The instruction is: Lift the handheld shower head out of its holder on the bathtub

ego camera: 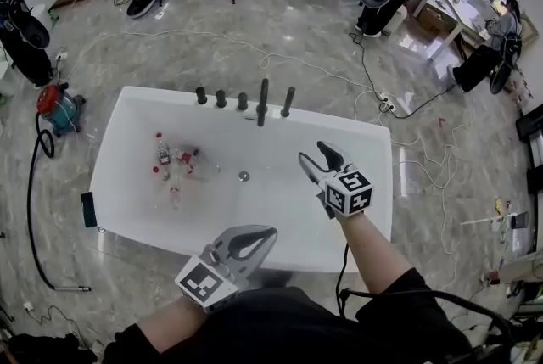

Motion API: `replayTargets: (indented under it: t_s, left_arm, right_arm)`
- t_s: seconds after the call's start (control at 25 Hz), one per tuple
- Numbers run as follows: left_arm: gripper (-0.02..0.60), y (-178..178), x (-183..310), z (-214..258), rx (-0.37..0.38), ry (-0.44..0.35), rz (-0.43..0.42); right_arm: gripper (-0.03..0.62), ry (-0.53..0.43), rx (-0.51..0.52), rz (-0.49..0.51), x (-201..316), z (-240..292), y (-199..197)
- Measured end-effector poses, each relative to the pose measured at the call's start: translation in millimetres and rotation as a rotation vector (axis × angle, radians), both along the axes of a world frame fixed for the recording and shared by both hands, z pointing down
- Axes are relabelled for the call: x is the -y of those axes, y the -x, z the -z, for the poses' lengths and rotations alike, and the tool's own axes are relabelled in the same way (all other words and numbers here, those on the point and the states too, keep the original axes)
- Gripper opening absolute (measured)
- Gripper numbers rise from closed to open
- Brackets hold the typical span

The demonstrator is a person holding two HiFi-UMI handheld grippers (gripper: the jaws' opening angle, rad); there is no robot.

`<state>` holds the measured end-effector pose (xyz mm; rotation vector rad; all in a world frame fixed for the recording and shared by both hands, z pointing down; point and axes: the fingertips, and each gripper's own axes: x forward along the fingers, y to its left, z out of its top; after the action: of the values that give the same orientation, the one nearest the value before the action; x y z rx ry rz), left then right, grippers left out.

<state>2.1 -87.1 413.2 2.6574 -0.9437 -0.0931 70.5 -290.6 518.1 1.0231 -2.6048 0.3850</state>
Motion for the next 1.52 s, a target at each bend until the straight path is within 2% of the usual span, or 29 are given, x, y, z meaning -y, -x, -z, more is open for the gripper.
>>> replayTargets:
  t_s: [0.44,0.8,1.04,1.52]
  left_arm:
    - [0.0,19,18,-13,-0.005,0.02,0.045]
    - [0.0,20,35,-35,-0.012,0.051,0.061]
    - [0.0,15,41,-51,-0.017,0.077,0.077]
    - [0.0,33,45,-101,-0.011,0.153,0.136]
  right_arm:
    - [0.236,0.087,-0.035,-0.053,76,-51,10]
    - [0.241,0.151,-0.059,-0.101,135,-102,6]
    - [0.242,0.159,-0.066,-0.107,175,-120,10]
    - [0.242,0.165,-0.116,-0.132,250,-178,23]
